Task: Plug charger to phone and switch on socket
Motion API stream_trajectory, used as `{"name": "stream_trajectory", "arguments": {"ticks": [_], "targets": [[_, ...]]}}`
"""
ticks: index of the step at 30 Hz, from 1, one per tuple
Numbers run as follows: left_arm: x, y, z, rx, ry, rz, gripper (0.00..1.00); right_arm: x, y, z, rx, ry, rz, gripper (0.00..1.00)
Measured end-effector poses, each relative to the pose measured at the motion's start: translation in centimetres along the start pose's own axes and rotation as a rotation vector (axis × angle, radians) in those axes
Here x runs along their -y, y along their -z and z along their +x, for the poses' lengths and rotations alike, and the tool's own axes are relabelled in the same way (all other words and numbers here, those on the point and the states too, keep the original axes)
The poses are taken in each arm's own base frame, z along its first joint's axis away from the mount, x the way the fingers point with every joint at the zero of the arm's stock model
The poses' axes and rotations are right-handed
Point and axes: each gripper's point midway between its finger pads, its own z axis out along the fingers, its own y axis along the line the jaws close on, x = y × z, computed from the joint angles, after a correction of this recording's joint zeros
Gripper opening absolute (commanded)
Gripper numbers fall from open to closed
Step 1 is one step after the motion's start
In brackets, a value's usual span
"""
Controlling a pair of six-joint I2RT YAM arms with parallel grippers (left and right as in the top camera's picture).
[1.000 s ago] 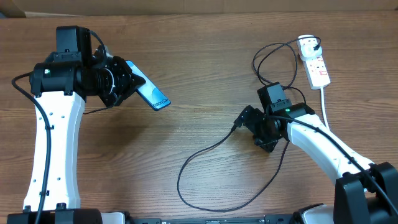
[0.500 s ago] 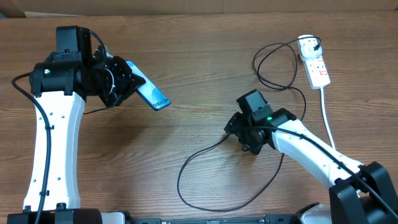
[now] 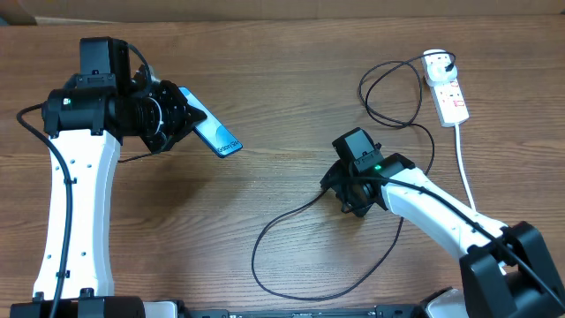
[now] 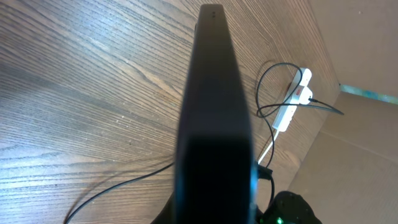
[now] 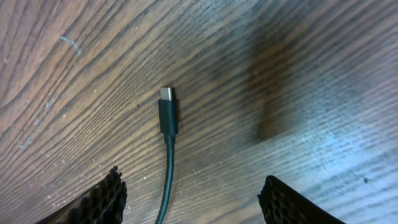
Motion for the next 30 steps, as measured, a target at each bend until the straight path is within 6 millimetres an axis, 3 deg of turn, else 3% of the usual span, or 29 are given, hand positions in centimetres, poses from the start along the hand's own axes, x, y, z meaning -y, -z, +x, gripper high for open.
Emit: {"name": "stream_trajectory", "arguments": {"ticks": [7,24,30], "targets": [[0.0,0.0,0.0,0.0,0.0,0.0,0.04,-0.1,-1.4,0.0,-0.007,0.002,0.012,0.65],[0.0,0.0,0.0,0.0,0.0,0.0,0.04,-1.4,-1.7,-1.0,0.041,0.021,-0.031,0.6],[0.0,0.0,0.0,0.0,0.0,0.0,0.04,-1.0,-2.9,-0.8,0.026,0.03,-0.01,0.55]]}}
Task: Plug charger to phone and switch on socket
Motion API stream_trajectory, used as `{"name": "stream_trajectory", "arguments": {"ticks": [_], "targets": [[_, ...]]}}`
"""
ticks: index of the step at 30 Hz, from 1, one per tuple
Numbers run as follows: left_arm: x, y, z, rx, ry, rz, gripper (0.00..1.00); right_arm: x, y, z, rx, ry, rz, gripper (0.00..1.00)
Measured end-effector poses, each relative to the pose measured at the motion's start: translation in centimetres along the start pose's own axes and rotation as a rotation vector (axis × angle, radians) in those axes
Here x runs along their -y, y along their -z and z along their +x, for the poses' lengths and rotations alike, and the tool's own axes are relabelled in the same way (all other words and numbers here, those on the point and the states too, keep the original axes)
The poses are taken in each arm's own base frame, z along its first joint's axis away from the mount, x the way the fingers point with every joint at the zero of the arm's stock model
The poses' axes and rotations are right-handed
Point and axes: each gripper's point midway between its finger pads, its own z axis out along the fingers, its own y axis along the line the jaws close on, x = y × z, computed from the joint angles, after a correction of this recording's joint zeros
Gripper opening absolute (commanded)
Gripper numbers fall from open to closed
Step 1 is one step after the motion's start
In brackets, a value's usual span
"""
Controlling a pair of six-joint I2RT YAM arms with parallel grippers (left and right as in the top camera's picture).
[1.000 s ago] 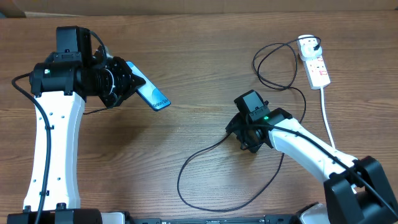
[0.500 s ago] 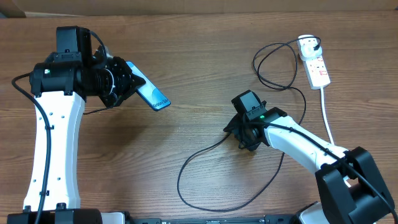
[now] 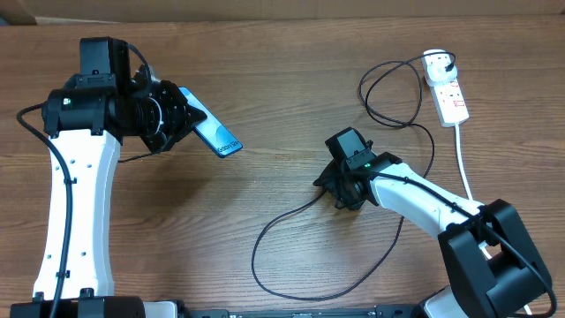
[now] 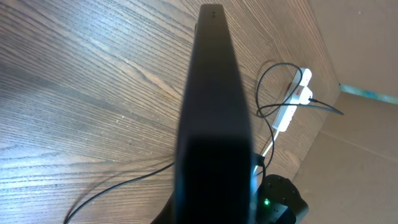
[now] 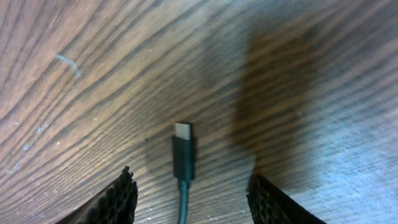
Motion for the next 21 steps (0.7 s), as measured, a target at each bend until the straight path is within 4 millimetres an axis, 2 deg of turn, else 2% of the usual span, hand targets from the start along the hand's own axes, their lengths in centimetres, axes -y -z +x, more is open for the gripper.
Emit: {"name": "stream_trajectory", "arguments": {"ticks": [5,19,21], "targets": [[-0.01,0.0,0.01,0.0,0.0,0.0,0.04,0.02,-0.02,-0.01,0.0,0.001,0.001,0.5],[-0.01,0.0,0.01,0.0,0.0,0.0,0.04,-0.65,-0.17,-0.3,0.012,0.04,-0.025,0.49],[-0.01,0.0,0.01,0.0,0.0,0.0,0.04,-0.81,-0.21,-0.37,0.015,0.048,-0.031,0.46]]}}
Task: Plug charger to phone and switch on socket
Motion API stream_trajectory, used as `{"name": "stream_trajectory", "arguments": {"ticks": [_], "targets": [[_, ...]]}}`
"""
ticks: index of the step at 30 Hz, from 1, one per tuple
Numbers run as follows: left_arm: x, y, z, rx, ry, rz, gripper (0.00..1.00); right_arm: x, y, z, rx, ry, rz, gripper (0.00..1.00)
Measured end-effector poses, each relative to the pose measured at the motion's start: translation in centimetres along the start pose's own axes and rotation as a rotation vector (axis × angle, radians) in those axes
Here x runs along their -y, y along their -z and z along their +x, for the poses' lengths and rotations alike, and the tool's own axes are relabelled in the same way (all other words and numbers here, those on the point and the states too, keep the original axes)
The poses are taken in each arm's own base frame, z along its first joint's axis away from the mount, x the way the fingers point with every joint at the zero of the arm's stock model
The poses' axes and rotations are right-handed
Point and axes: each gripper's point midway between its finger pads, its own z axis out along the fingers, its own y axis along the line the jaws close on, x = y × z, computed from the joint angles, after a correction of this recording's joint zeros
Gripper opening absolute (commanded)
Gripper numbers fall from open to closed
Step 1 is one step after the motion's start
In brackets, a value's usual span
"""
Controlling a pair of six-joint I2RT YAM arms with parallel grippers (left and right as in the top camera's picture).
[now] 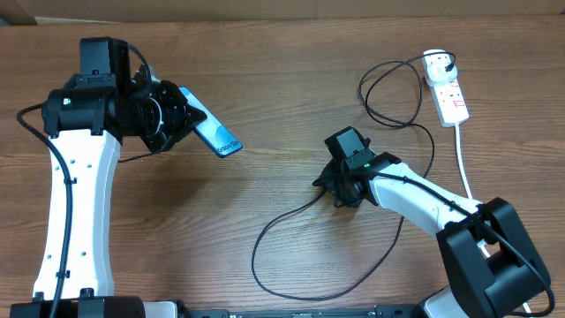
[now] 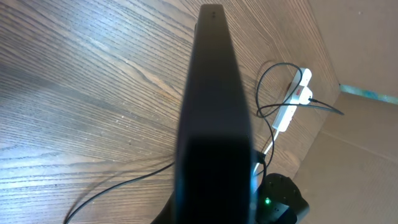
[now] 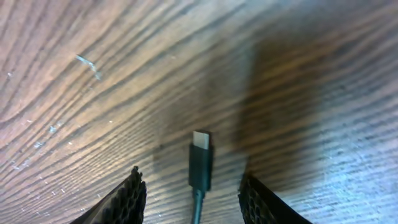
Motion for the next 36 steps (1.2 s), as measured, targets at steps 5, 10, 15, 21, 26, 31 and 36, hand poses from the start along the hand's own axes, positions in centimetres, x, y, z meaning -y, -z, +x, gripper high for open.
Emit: {"name": "stream_trajectory", "arguments": {"ticks": [5,10,15,21,26,31,36], "targets": [[0.0,0.0,0.0,0.0,0.0,0.0,0.04,0.06,-0.01,0.04,-0.002,0.012,0.003,0.41],[0.0,0.0,0.0,0.0,0.0,0.0,0.04,0.12,-0.01,0.1,-0.005,0.016,0.004,0.37],[0.0,0.0,0.0,0.0,0.0,0.0,0.04,0.13,0.0,0.54,-0.029,0.024,0.002,0.33],[0.1,0.0,-0.11,0.004,-0.004,0.004,0.04,0.04,0.0,0.74,-0.04,0.033,-0.004,0.29],[0.1,0.0,-0.11,0.004,-0.004,0.004,0.04,0.02,0.0,0.73,-0.04,0.034,-0.005,0.29],[0.1,0.0,-0.11,0.004,-0.004,0.004,0.04,0.03,0.0,0.73,-0.04,0.034,-0.004,0.29],[0.1,0.0,-0.11,0.004,-0.004,0.004,0.04,-0.11,-0.06,0.64,-0.036,0.035,-0.009,0.29]]}}
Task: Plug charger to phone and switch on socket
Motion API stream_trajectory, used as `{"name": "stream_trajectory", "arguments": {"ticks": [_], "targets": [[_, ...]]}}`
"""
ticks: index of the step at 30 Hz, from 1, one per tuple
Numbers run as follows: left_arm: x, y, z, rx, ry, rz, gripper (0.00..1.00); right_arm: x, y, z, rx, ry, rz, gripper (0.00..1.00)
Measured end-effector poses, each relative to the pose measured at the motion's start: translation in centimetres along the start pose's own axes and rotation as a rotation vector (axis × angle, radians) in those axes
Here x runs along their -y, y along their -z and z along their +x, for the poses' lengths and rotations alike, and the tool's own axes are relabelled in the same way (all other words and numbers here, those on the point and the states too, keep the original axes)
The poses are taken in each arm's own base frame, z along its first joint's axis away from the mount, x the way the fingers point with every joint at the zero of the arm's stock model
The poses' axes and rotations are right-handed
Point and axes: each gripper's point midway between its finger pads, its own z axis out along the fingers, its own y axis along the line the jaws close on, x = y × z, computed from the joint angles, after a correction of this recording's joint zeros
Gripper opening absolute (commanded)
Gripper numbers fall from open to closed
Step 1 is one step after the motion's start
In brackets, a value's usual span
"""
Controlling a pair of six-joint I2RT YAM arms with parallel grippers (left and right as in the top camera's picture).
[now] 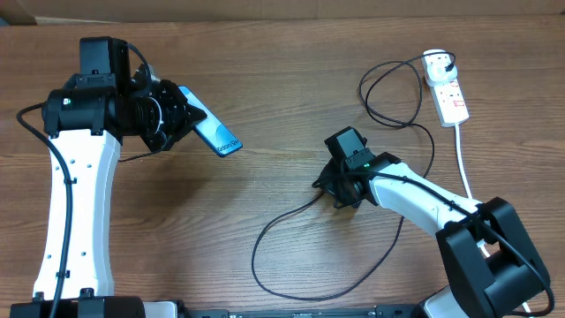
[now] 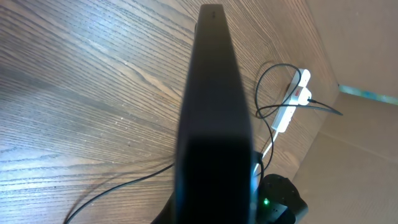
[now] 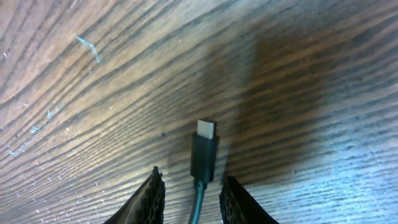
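Note:
My left gripper [image 1: 181, 117] is shut on a blue phone [image 1: 217, 136], held tilted above the table's left half. In the left wrist view the phone [image 2: 214, 118] shows as a dark slab filling the middle and hiding the fingers. The black charger cable [image 1: 287, 212] loops over the table. Its USB-C plug [image 3: 204, 152] lies flat on the wood. My right gripper [image 3: 191, 194] is down at the table, open but narrow. Its fingers [image 3: 154, 193] stand either side of the cable just behind the plug, with small gaps showing.
A white socket strip [image 1: 451, 95] with a white charger adapter [image 1: 436, 64] plugged into it lies at the far right, its white lead running toward the front edge. The cable loops between strip and right arm [image 1: 415, 199]. Cardboard walls border the wooden table [image 1: 282, 97].
The right gripper's fingers have drawn closer together around the cable behind the plug. The plug sits at about the same place in its view. The left arm and phone have not moved.
The left gripper held the phone aloft, unmoved throughout. The right gripper was wide open with the plug ahead of it, then nearer with the plug between its fingertips, and now its fingers stand narrow on both sides of the cable.

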Motion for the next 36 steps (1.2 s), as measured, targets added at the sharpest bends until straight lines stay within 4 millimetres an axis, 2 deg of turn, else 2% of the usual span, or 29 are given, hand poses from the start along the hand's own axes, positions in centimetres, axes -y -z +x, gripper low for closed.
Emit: {"name": "stream_trajectory", "arguments": {"ticks": [14,36], "targets": [[0.0,0.0,0.0,0.0,0.0,0.0,0.04,0.02,-0.39,0.04,-0.005,-0.001,0.002,0.2],[0.03,0.0,-0.03,0.001,0.023,0.001,0.04,0.03,-0.41,-0.02,-0.002,0.002,0.003,0.2]]}}
